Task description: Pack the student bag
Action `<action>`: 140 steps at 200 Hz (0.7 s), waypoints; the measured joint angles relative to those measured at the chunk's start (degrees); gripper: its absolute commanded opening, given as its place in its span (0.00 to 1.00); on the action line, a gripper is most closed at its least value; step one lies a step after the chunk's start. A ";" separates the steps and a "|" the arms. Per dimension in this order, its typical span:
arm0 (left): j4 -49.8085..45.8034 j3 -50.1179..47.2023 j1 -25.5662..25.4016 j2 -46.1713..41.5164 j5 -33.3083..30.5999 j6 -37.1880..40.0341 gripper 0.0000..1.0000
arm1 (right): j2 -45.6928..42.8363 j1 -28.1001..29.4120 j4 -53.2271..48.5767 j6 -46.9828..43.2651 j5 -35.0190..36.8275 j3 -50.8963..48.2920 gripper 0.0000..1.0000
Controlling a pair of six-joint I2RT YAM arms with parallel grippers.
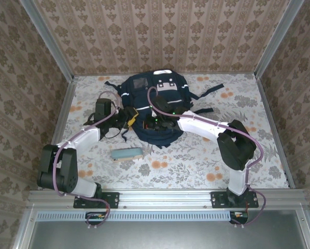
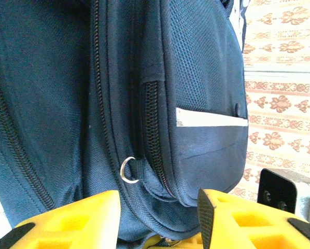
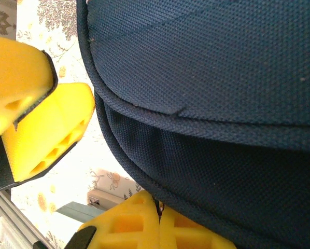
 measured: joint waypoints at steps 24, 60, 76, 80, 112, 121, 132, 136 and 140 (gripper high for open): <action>2.12 -0.66 -0.35 0.17 0.07 -2.58 0.43 | 0.00 0.00 0.00 0.02 -0.02 0.00 0.00; 5.05 -5.29 -0.85 0.20 -1.03 -7.72 0.43 | 0.00 0.00 0.00 0.04 0.02 0.00 0.00; 5.51 -6.36 -1.16 0.22 -1.55 -9.18 0.43 | 0.00 0.07 -0.07 0.20 0.00 0.00 0.00; 5.79 -6.38 -1.22 0.22 -1.64 -9.38 0.42 | 0.00 0.09 -0.09 0.22 0.02 0.00 0.00; 8.90 -6.38 -1.92 1.07 -1.84 -11.13 0.37 | 0.00 0.13 -0.09 0.24 0.02 0.00 0.00; 9.73 -6.38 -2.03 1.68 -1.81 -11.54 0.36 | 0.00 0.13 -0.07 0.24 0.02 0.00 0.00; 10.45 -6.36 -2.05 2.36 -1.75 -11.87 0.34 | 0.00 0.15 -0.09 0.24 0.02 0.00 0.00; 10.67 -6.36 -2.08 2.62 -1.68 -12.00 0.33 | 0.00 0.17 -0.09 0.24 0.04 0.00 0.00; 10.86 -6.36 -2.12 2.82 -1.62 -12.07 0.33 | 0.00 0.22 -0.09 0.24 0.04 0.00 0.00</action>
